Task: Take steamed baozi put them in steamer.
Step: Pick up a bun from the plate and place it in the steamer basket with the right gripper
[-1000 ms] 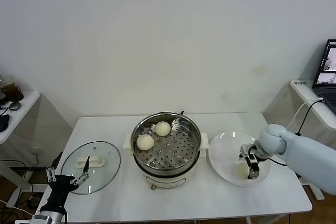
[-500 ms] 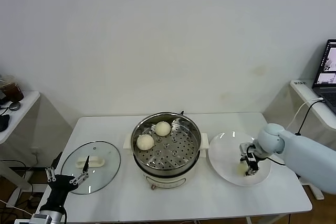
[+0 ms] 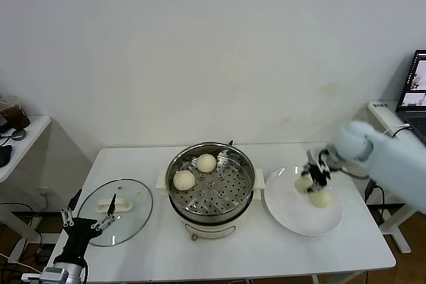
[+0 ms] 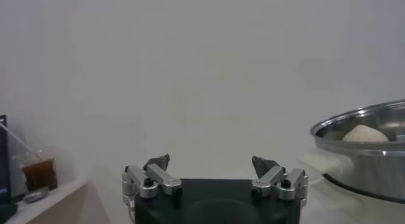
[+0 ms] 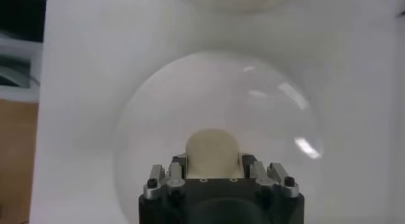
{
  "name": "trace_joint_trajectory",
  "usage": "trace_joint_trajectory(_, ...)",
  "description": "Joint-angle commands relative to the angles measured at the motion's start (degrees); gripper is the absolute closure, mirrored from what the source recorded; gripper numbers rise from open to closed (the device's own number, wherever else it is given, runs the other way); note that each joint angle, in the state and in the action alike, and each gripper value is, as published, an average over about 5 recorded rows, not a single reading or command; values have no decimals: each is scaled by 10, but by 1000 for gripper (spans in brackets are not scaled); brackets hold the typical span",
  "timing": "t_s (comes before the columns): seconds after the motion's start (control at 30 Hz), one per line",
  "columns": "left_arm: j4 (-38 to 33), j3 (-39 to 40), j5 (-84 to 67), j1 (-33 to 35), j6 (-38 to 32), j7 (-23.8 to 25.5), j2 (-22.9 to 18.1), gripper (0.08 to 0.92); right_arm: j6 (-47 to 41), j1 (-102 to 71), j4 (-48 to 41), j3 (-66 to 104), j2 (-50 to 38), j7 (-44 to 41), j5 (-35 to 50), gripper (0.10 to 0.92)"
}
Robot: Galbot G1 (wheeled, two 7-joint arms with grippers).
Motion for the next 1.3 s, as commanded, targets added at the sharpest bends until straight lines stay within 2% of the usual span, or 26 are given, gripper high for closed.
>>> trace_joint_trajectory(0.03,2,2,-2,-4,-1,0,1,177,82,225,26,-115,84,7,134,499)
trace_joint_trajectory(0.27,5,-1,-4,-5,-4,-1,0,177,165,243,72,-197,201,31,125,496)
trace_joint_trajectory(0.63,9,-16,-4,-3,-9,-3,-8,177,275,181,53,-249,340,58,-4,491)
trace_joint_trajectory(0.9,15,-27,-4,-3,-14,-5,-10,177,340,143,13,-249,374,67,-115,482)
trace_joint_trajectory(1.3,21,-28,-2,-5,-17,-7,-12,177,372,117,21,-251,366,66,-159,482)
